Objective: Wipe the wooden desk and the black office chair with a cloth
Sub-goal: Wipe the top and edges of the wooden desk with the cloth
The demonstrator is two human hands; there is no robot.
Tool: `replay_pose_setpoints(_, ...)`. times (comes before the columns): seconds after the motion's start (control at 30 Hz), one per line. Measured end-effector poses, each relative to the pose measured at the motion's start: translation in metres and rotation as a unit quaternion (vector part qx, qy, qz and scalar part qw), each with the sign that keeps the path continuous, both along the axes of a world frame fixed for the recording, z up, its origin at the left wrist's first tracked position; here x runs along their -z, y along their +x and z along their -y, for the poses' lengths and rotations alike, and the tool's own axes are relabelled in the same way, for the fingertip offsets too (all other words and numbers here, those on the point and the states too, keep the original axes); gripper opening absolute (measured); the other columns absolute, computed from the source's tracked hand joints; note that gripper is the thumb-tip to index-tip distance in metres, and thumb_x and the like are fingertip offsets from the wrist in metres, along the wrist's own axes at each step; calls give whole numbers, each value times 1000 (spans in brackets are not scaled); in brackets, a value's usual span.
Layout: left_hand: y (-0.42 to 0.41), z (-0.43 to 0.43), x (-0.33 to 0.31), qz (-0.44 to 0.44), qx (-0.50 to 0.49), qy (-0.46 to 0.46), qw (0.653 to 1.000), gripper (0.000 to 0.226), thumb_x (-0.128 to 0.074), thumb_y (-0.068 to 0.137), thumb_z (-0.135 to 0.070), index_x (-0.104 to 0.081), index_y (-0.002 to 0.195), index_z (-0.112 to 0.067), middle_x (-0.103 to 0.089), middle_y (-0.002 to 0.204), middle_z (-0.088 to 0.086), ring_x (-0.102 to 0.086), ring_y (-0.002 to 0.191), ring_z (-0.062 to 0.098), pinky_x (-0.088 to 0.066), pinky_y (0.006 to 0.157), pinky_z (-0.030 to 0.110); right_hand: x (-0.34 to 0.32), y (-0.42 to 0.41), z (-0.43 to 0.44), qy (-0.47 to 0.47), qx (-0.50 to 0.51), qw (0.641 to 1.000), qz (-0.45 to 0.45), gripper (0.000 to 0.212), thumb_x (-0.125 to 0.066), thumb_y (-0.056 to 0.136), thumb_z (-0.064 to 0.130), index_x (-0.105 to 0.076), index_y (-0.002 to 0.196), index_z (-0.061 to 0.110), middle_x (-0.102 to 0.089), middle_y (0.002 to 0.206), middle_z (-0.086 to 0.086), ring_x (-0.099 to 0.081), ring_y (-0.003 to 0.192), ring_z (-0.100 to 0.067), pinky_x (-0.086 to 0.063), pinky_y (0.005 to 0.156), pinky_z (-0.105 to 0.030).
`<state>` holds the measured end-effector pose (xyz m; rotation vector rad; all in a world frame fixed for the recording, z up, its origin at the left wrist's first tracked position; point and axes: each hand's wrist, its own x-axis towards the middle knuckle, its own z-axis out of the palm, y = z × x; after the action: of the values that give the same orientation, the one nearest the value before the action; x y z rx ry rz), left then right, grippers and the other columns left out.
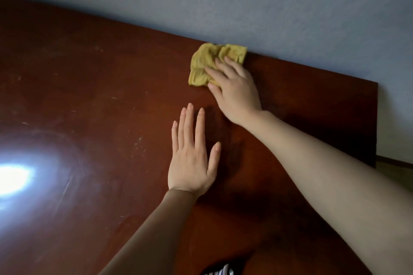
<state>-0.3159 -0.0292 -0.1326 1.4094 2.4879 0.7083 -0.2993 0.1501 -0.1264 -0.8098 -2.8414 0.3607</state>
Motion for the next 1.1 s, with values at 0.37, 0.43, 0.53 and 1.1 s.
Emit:
replay_pose_setpoints(0.37,-1,2,-3,0,6,-3,1000,69,-27,96,-48,-11,150,-9,-6,158,11,1,147,21,6,118,37,-13,119,31,-14,-101,995,0,41,-66,87,21,-60,127,21,-55,135,0,-43,132,-20,-31,108,-33)
replay_pose_setpoints(0.43,0,2,-4,2,4,-5,1000,69,-27,95,-47,-12,150,-9,-6,158,10,2,146,20,6,118,37,-15,142,21,-5,-78,997,15,45,-67,85,20,-59,129,23,-55,135,1,-42,133,-19,-32,108,-34)
replay_pose_setpoints(0.53,-1,2,-5,6,1,-9,1000,68,-26,95,-47,-13,150,-9,-6,158,9,1,146,19,7,118,35,-15,171,0,-6,-1,1000,26,45,-64,86,18,-57,130,21,-54,137,-2,-40,134,-23,-38,107,-45)
replay_pose_setpoints(1.1,2,-3,-4,-16,4,-38,999,70,-25,94,-48,-17,149,-5,-15,157,14,-5,146,24,1,118,44,-6,41,-29,-34,234,971,-33,36,-54,93,33,-58,129,28,-47,144,0,-31,136,-25,-22,110,-29)
